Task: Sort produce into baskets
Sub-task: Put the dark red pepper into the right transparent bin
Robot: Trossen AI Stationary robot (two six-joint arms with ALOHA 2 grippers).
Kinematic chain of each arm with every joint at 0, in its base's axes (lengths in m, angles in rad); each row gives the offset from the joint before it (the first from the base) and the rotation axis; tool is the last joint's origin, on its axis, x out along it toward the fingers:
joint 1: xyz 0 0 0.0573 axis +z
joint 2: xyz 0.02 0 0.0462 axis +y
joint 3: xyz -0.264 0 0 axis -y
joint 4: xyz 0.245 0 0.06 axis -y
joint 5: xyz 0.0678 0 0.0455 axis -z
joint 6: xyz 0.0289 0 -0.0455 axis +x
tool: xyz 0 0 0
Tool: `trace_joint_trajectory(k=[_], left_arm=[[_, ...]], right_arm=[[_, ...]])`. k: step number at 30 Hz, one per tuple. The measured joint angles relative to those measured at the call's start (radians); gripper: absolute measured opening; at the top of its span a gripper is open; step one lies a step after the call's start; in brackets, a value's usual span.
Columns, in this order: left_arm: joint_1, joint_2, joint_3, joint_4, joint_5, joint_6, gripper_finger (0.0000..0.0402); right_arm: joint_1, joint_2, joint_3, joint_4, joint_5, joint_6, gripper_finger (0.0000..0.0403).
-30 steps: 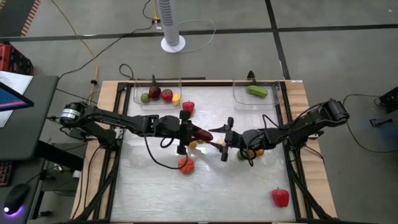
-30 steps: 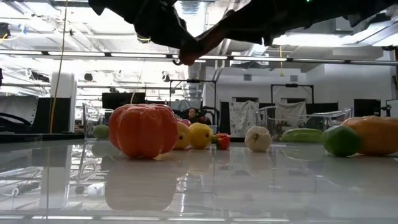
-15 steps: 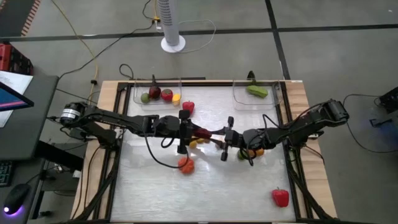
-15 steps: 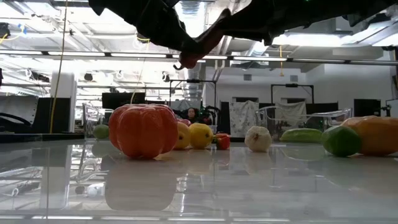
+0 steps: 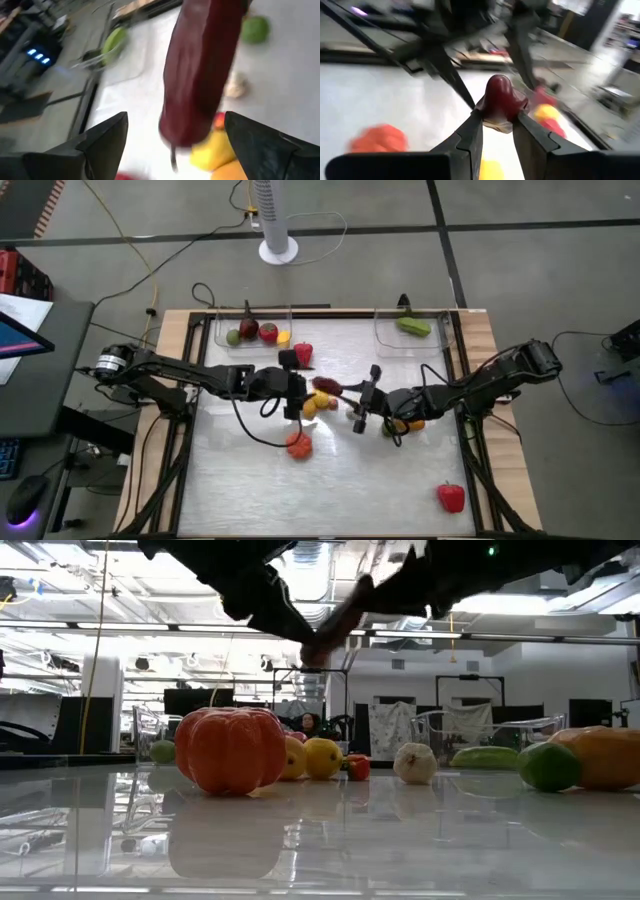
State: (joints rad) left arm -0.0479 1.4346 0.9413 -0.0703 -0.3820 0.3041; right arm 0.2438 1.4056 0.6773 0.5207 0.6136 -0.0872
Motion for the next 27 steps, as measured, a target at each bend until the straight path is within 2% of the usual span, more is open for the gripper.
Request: trace_joint_trajectory(k=[3,7,11,13,16,19,23,27], left_arm=[[0.003,-0.030,0.000,-0.039,-0.041,-0.019,0.0321],[0.004,-0.057,-0.001,-0.027,-0.040,-0.022,0.0320],[0.019,-0.075,-0.081,0.196,0.067,0.126,0.0307],[0.042,-0.080,-0.143,0.358,0.129,0.180,0.0297],[0.090,-0.107,-0.226,0.558,0.142,0.217,0.0279],[0.139,-0.165,-0.288,0.657,0.148,0.225,0.0264],[0.179,-0.316,-0.311,0.644,0.190,0.189,0.0250],[0.183,-0.486,-0.328,0.526,0.189,0.148,0.0245]], right_arm=[[0.010,-0.032,0.000,-0.086,0.126,0.015,0.0126],[0.023,-0.097,0.000,-0.215,0.354,0.057,0.0126],[0.014,-0.156,0.000,-0.313,0.601,0.071,0.0126],[-0.009,-0.176,0.000,-0.345,0.668,0.071,0.0126],[-0.064,-0.205,0.000,-0.361,0.676,0.069,0.0126],[-0.138,-0.222,0.000,-0.364,0.674,0.078,0.0126],[-0.242,-0.243,0.000,-0.398,0.636,0.125,0.0126],[-0.355,-0.261,0.000,-0.525,0.505,0.250,0.0128]])
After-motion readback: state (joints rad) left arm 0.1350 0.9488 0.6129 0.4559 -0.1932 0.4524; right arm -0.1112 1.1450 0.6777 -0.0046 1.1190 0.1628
